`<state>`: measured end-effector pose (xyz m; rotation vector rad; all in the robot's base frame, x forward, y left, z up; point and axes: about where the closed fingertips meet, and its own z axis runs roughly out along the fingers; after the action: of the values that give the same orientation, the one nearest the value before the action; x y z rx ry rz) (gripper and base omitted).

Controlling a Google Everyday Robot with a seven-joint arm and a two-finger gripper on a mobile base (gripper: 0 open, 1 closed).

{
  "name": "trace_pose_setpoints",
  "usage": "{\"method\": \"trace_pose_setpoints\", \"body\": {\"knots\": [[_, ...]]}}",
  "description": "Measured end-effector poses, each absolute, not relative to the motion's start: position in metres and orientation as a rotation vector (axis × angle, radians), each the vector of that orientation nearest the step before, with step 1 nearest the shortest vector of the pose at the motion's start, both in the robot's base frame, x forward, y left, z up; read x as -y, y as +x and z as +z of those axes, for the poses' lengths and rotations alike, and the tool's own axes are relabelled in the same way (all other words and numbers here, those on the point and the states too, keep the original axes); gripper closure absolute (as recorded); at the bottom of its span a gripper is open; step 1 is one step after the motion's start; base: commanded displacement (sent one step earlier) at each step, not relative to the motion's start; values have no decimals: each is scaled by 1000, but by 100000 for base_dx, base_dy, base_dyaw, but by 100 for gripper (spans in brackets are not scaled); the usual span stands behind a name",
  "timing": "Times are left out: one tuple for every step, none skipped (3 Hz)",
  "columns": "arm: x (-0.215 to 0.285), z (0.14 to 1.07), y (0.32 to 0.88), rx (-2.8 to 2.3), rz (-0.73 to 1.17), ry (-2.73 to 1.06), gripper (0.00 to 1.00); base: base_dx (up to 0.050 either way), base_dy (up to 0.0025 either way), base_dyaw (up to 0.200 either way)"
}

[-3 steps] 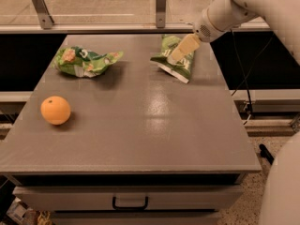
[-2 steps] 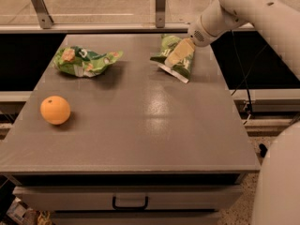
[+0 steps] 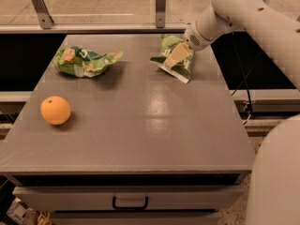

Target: Pick green jalapeno chip bag

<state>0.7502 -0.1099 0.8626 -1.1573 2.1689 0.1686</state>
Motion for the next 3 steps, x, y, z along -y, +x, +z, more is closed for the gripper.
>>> {"method": "trace_pose_setpoints", "body": {"knots": [[108,860,751,-2171,172,-1161,41,0,0,0],[106,857,751,-2173,175,-1165,64,0,0,0],[105,856,751,-2175,178,-1167,87,0,0,0]]}}
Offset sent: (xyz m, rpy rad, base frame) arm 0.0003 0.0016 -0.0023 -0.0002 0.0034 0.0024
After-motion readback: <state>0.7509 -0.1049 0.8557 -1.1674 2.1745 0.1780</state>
